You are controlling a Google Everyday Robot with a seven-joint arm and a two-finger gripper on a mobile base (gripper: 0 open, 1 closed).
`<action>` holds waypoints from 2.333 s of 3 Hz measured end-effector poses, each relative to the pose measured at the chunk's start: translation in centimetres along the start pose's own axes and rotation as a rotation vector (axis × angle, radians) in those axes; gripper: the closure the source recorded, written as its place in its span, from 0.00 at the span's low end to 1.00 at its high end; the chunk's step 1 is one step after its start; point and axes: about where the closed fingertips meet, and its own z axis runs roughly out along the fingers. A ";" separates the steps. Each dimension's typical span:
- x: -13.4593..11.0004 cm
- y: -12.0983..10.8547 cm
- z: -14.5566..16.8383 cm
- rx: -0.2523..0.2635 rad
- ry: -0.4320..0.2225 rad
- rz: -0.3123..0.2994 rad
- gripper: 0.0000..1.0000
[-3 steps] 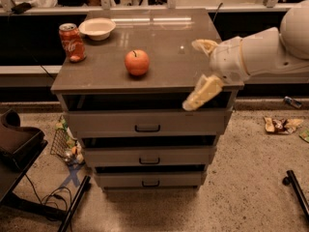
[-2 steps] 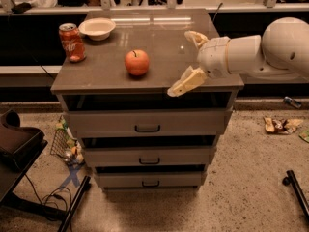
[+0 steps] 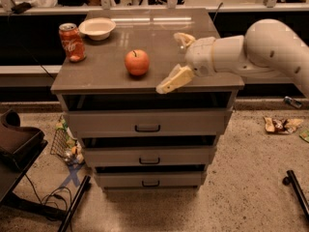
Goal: Place apple into paper bowl
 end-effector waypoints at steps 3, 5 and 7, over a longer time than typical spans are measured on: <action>0.4 -2.2 9.0 -0.050 -0.069 0.199 0.00; 0.2 -0.4 12.7 -0.124 -0.154 0.252 0.37; 0.0 -0.1 13.1 -0.133 -0.156 0.252 0.83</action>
Offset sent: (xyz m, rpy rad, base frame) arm 0.0739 0.0648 -0.0245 0.1418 0.1882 -0.0396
